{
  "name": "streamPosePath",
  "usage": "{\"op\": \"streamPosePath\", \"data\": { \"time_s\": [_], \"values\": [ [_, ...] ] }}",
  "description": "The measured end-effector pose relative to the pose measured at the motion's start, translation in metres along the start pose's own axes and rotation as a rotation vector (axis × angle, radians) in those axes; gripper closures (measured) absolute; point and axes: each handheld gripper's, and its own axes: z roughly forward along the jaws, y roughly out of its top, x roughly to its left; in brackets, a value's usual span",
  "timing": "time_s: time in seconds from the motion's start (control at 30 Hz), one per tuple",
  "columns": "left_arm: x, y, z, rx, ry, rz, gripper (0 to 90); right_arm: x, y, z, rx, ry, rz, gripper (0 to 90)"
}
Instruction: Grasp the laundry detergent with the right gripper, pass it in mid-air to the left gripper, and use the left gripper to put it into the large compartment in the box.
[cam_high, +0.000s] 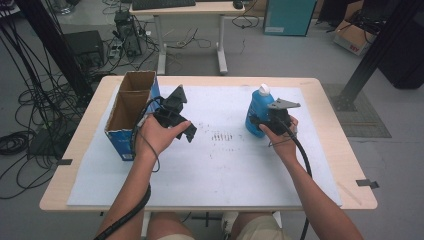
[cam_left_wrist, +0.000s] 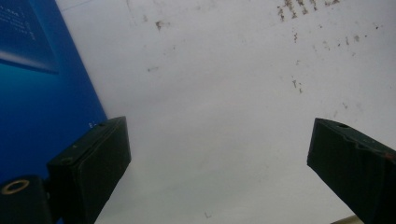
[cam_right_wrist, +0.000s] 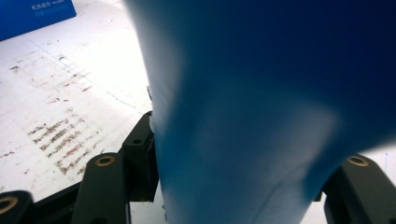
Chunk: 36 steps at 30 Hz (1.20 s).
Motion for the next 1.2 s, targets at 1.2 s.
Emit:
{"op": "streamPosePath", "data": {
  "time_s": [1.2],
  "values": [
    [-0.0025, -0.0004, -0.0057, -0.002, 0.015, 0.008, 6.4, 0.0001, -0.0007, 0.0007, -0.001, -0.003, 0.008, 40.9]
  ]
}}
